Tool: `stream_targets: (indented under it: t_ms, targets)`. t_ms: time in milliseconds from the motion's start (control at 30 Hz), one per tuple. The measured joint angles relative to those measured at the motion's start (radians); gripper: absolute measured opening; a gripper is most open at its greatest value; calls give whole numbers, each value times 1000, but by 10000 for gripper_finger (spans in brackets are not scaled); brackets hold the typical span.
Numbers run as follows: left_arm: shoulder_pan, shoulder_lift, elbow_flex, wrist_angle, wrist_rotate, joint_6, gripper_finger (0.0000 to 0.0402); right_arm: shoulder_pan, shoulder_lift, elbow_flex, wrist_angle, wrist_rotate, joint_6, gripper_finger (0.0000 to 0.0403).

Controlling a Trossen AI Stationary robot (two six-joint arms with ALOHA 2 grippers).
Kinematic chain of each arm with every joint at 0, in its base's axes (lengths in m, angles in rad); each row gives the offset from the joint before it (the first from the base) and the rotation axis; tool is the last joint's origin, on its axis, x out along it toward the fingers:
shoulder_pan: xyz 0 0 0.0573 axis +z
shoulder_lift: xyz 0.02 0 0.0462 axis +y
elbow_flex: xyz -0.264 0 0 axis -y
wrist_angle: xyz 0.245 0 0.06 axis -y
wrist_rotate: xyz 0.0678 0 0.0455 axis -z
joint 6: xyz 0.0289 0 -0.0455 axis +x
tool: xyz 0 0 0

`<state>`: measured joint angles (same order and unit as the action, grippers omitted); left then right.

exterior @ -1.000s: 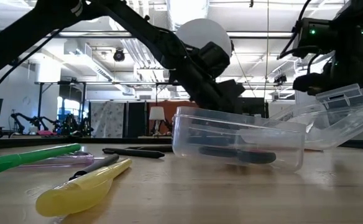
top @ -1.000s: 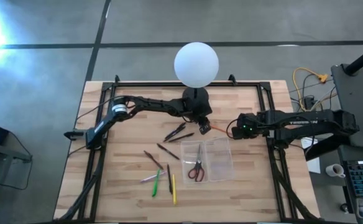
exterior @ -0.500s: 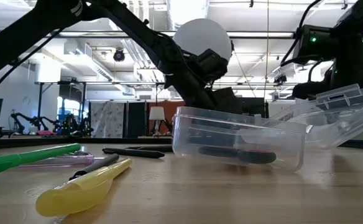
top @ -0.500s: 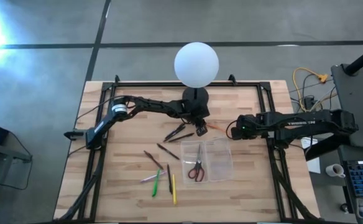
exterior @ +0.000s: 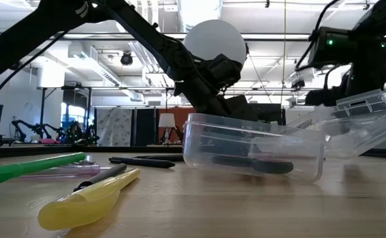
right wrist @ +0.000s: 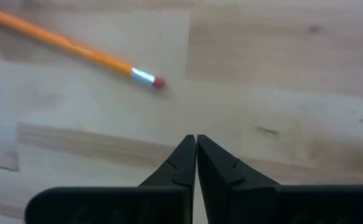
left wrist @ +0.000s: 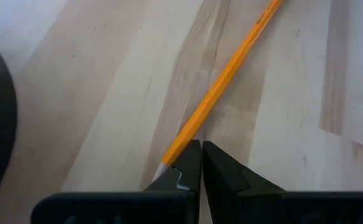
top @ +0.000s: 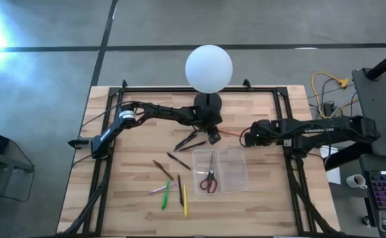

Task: Pick & place school supplies into a supply box
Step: Put the orange pencil into the transparent supply box

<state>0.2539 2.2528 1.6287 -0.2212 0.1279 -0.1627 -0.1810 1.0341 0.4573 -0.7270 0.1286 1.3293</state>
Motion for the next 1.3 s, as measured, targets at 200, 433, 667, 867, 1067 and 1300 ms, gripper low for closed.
stream_targets:
  t_ms: [200, 433, 667, 867, 1067, 1300]
  targets:
    - [-5, -12, 46, 43, -1, -14, 0, -1, -87, 31, -48, 76, -9, 9]
    - [4, -16, 71, 59, -5, 13, 0, -2, -84, 27, -54, 69, -13, 9]
    - [17, -15, -21, 59, -6, 16, 0, -2, -50, 27, -46, 49, -24, 9]
    - [16, -17, -53, 83, -27, -4, 0, -2, -17, 27, -23, 47, -24, 9]
    - [10, -17, -40, 62, -28, -15, 0, -2, 11, 27, 11, 47, -27, 9]
    - [4, -40, -40, -23, 22, -71, 0, -3, 15, 27, 10, 47, -40, 9]
